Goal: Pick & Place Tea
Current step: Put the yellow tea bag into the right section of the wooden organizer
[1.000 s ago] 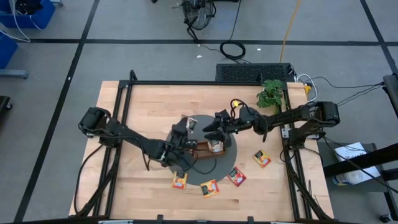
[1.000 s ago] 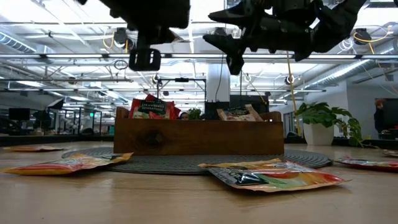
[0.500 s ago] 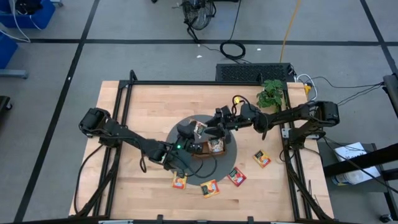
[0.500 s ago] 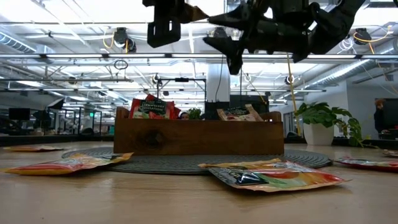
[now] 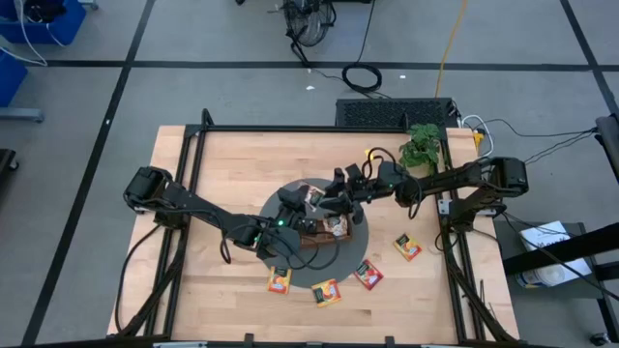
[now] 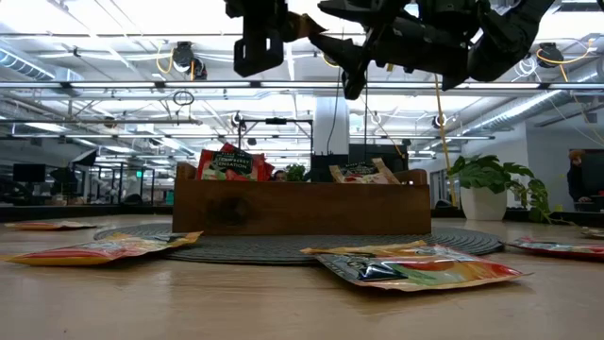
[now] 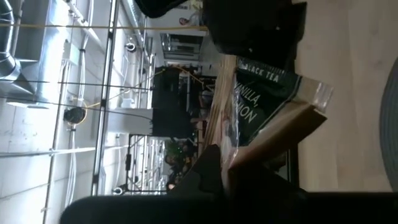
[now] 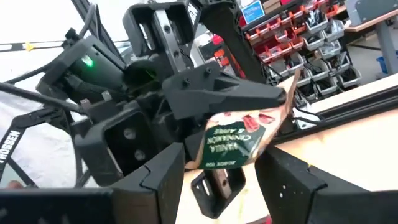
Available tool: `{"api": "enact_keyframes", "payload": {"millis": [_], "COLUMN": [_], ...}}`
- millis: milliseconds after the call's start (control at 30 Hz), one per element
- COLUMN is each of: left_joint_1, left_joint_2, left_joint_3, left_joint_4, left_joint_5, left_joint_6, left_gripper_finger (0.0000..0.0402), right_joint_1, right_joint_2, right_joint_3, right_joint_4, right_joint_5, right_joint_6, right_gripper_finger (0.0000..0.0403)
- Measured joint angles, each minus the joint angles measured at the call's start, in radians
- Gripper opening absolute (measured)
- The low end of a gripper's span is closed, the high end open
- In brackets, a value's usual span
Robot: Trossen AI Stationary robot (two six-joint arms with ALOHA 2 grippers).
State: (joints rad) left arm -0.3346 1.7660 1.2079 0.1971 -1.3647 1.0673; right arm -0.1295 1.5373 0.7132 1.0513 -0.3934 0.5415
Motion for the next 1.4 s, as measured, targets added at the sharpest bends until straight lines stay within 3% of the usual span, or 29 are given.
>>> {"api": "enact_keyframes", "payload": {"millis": [200,300,567,733,933,1033,1167,1200,1400], "left_joint_1": [0.001,0.001,-0.001,-0.004,-0.012,-0.031,-0.08,-0.1,-0.238], "left_joint_2": [0.0,0.0,0.0,0.0,0.0,0.0,-0.003,-0.014,-0.081], "left_joint_3": [0.0,0.0,0.0,0.0,0.014,0.045,0.081,0.082,0.077], "left_joint_4": [0.023,0.036,0.044,0.043,0.037,0.037,0.041,0.041,0.041], "left_joint_5": [0.054,0.056,0.077,0.149,0.154,0.071,-0.115,-0.118,0.076], "left_joint_6": [0.0,0.0,-0.047,-0.171,-0.388,-0.443,-0.477,-0.48,-0.542], "left_gripper_finger": [0.001,0.001,0.0018,0.007,0.0146,0.02,0.0261,0.0273,0.032], "right_joint_1": [-0.006,-0.007,-0.006,0.009,0.028,0.03,0.03,0.03,0.024], "right_joint_2": [0.001,0.001,0.001,0.001,0.001,-0.003,-0.017,-0.018,-0.084], "right_joint_3": [0.001,0.001,0.001,0.001,0.002,0.006,-0.003,-0.006,-0.041], "right_joint_4": [-0.003,0.0,0.001,0.005,-0.009,-0.015,-0.028,-0.031,-0.103], "right_joint_5": [0.025,0.026,0.023,0.022,0.025,0.026,0.03,0.032,0.108], "right_joint_6": [-0.007,-0.033,-0.139,-0.184,-0.23,-0.248,-0.272,-0.279,-0.345], "right_gripper_finger": [0.0175,0.0155,0.0011,0.0002,0.0001,0.0001,0.0001,0.0,0.0]}}
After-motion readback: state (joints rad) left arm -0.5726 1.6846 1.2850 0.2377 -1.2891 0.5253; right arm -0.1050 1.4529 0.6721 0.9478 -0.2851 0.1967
